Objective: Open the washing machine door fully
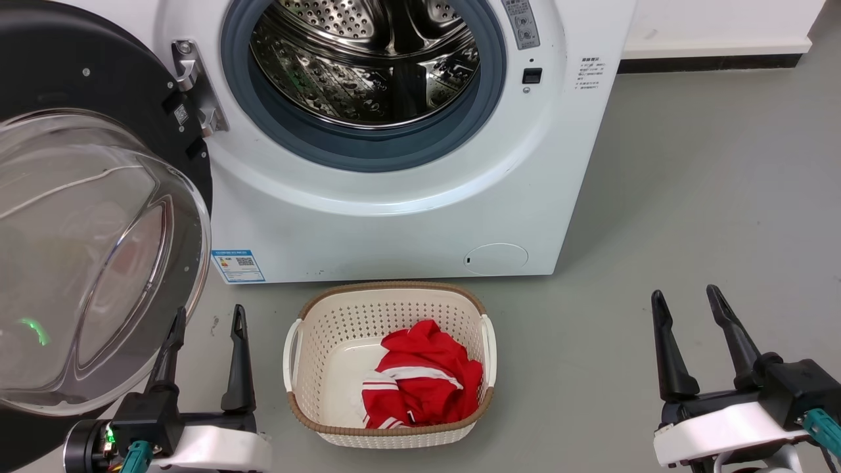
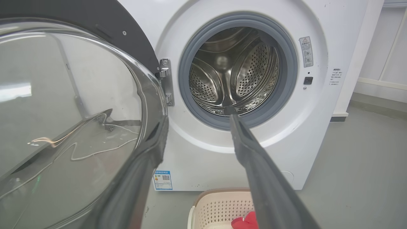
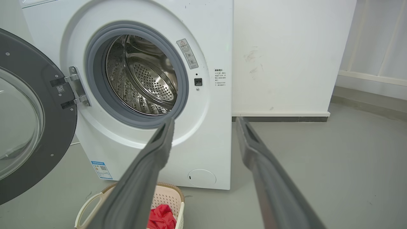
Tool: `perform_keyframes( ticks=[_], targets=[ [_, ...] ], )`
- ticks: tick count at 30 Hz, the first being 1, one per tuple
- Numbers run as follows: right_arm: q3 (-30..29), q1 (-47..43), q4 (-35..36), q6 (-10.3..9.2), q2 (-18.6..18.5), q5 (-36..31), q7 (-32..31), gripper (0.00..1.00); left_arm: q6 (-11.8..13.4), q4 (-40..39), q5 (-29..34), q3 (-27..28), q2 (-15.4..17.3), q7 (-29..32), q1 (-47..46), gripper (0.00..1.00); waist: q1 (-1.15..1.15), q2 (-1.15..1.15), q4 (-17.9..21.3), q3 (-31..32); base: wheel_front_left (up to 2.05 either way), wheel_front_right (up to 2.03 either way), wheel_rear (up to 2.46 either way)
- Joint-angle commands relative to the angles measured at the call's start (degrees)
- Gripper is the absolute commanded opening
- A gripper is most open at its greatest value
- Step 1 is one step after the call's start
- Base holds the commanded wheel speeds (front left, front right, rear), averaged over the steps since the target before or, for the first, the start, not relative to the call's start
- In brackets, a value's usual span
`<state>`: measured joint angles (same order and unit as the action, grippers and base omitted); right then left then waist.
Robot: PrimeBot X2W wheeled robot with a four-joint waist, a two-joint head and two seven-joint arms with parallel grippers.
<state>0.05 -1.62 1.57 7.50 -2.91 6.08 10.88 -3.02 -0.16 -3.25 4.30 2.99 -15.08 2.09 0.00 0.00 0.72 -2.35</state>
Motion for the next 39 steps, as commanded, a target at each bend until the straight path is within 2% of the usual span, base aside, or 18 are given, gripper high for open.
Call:
perform_keyframes(
  ticks=[1,12,13,17,23,39],
  targets=[
    [0.02,-0.45,-0.08,-0.02,0.06,0.41,0.36,1.00,0.19,0.13,0.25,0.24,0.19,-0.12,-0.47,1.00,0.00,0.00,0.05,-0.04,0.00,0.00,0.00],
    [0.07,-0.07,-0.80,-0.02,0.06,1.05,0.60,1.00,-0.35,0.83,-0.37,0.64,0.22,-0.12,-0.69,1.00,0.00,0.00,-0.09,-0.09,0.00,0.00,0.00],
    [0.05,0.00,-0.75,0.00,0.00,0.90,0.36,0.00,-0.30,0.73,-0.29,0.54,0.03,0.00,-0.06,0.00,0.00,0.00,-0.09,-0.09,0.00,0.00,0.00],
    [0.22,-0.53,-1.89,0.00,0.00,1.37,0.28,0.00,-0.37,2.28,-0.69,0.61,-0.20,0.24,0.14,0.00,0.00,0.00,-0.08,-0.08,0.00,0.00,0.00],
    [0.24,0.12,-2.89,0.00,-0.56,10.42,-0.85,0.00,-0.77,4.02,-9.20,1.36,-0.18,2.92,-1.26,0.00,0.00,0.00,-0.13,0.05,0.00,0.00,0.00],
    [0.12,1.98,-5.57,0.00,-1.45,26.91,-3.21,0.00,-1.57,5.52,-25.53,1.07,-0.15,6.29,-2.38,0.00,0.00,0.00,-0.20,0.32,0.00,0.00,0.00]
  ],
)
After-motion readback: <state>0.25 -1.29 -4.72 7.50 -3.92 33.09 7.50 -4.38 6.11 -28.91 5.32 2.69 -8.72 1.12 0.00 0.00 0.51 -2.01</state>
